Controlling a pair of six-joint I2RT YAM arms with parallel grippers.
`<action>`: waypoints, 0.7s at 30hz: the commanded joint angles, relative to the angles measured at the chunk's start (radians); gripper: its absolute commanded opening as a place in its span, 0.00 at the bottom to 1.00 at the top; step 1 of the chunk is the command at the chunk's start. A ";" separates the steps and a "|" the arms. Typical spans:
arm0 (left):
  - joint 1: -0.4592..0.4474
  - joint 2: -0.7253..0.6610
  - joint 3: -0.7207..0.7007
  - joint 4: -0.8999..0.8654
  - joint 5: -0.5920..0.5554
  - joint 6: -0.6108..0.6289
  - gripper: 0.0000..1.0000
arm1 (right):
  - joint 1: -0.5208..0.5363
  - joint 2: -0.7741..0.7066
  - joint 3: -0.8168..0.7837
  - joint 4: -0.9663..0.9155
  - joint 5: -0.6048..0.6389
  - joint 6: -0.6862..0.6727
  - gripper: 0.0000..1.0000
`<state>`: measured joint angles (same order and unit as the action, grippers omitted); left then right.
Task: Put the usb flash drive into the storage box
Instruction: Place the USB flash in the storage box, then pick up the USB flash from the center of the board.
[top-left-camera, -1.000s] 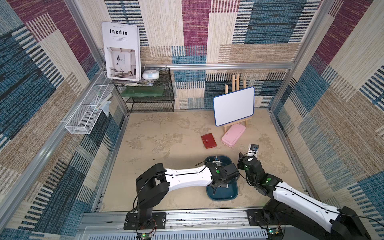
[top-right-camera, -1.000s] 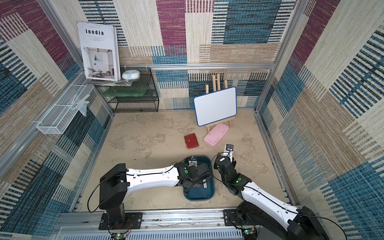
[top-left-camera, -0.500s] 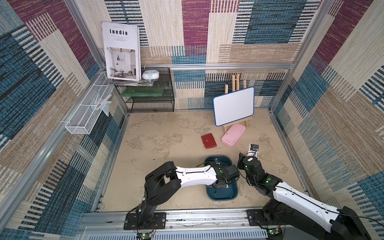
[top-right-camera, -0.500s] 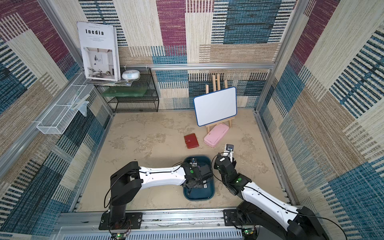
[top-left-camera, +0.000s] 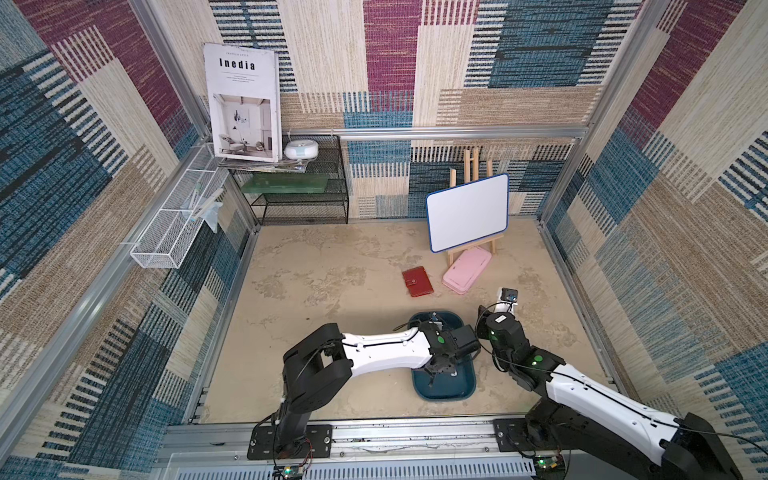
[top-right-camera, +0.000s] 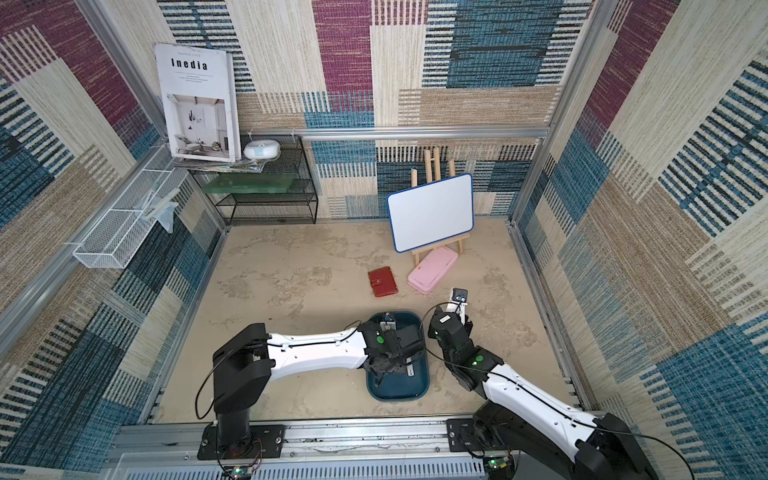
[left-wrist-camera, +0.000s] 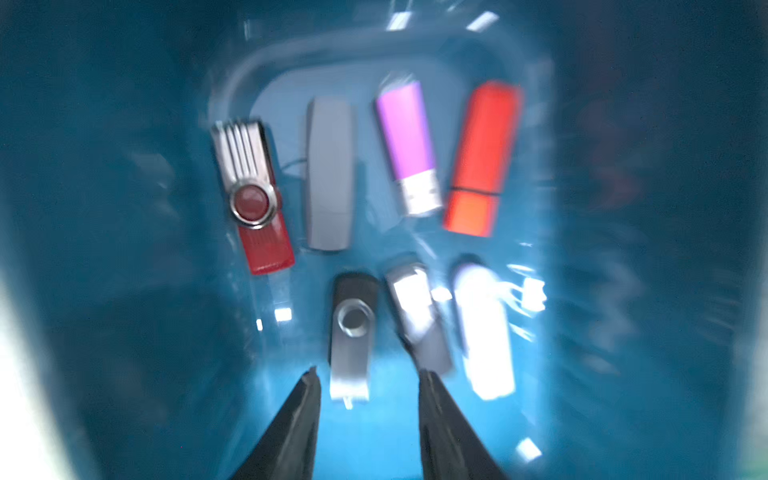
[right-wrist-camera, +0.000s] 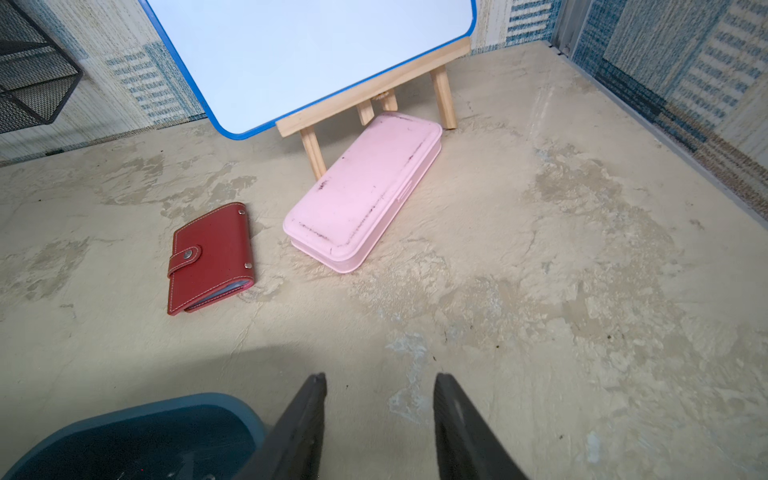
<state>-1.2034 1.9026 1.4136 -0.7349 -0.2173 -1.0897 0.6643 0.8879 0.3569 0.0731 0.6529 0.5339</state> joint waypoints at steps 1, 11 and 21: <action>0.002 -0.089 0.002 -0.066 -0.064 0.062 0.44 | 0.001 -0.016 -0.008 0.009 -0.007 -0.003 0.47; 0.294 -0.649 -0.321 -0.162 -0.048 0.220 0.44 | 0.000 -0.037 0.072 0.000 -0.176 -0.076 0.47; 0.937 -0.957 -0.394 -0.331 0.108 0.566 0.53 | 0.170 0.345 0.508 -0.229 -0.566 0.060 0.45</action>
<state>-0.3504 0.9588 1.0065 -1.0103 -0.1638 -0.6678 0.7845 1.1618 0.7902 -0.0864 0.2272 0.5373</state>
